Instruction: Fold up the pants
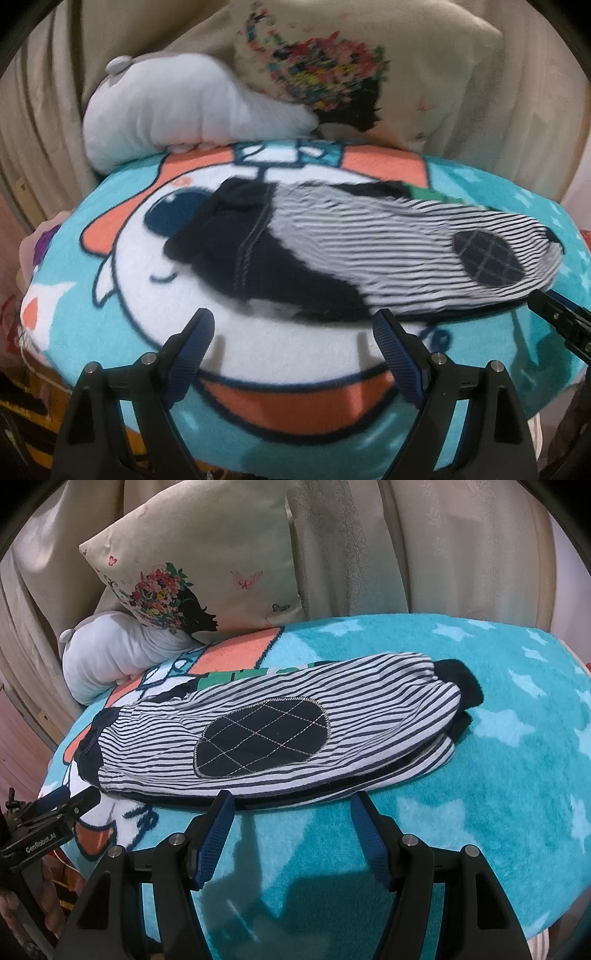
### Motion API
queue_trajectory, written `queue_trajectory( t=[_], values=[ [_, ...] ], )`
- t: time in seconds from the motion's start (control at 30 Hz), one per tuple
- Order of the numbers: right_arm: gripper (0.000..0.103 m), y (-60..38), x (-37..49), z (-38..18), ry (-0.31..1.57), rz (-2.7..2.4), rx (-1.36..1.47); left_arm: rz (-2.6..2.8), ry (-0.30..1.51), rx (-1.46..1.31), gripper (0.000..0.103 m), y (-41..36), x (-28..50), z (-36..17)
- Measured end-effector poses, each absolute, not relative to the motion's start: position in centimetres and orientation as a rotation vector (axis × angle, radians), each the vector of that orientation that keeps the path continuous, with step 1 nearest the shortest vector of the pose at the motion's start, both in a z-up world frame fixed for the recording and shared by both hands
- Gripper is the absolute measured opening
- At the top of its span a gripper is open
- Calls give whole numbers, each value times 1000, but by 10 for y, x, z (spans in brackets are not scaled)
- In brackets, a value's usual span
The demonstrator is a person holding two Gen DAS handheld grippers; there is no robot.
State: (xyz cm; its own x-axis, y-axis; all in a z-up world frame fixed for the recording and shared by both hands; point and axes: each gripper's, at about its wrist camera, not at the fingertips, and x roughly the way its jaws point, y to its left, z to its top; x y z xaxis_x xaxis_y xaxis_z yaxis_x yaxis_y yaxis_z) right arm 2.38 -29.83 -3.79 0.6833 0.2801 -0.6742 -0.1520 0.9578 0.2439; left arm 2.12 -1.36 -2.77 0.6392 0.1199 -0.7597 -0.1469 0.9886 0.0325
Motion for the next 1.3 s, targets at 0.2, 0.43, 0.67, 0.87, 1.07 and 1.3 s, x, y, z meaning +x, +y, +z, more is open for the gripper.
queue_trajectory(
  t=[0.2,0.43,0.67,0.87,1.07,1.3],
  values=[
    [70,-351,21,-20,716,164,270,-39,883,-13,87,-46,57,0],
    [72,-396,41,-27,732,164,416,-272,966,14,87,-120,125,12],
    [72,-395,66,-37,780,192,421,-479,1065,25,87,-212,201,-11],
    [72,-391,76,-44,812,180,411,-583,1138,37,87,-260,230,-36],
    [71,-386,82,-45,790,168,400,-602,1204,113,74,-280,234,-58],
    [21,-376,78,-22,706,202,371,-609,1125,7,12,-246,222,-30]
  ],
)
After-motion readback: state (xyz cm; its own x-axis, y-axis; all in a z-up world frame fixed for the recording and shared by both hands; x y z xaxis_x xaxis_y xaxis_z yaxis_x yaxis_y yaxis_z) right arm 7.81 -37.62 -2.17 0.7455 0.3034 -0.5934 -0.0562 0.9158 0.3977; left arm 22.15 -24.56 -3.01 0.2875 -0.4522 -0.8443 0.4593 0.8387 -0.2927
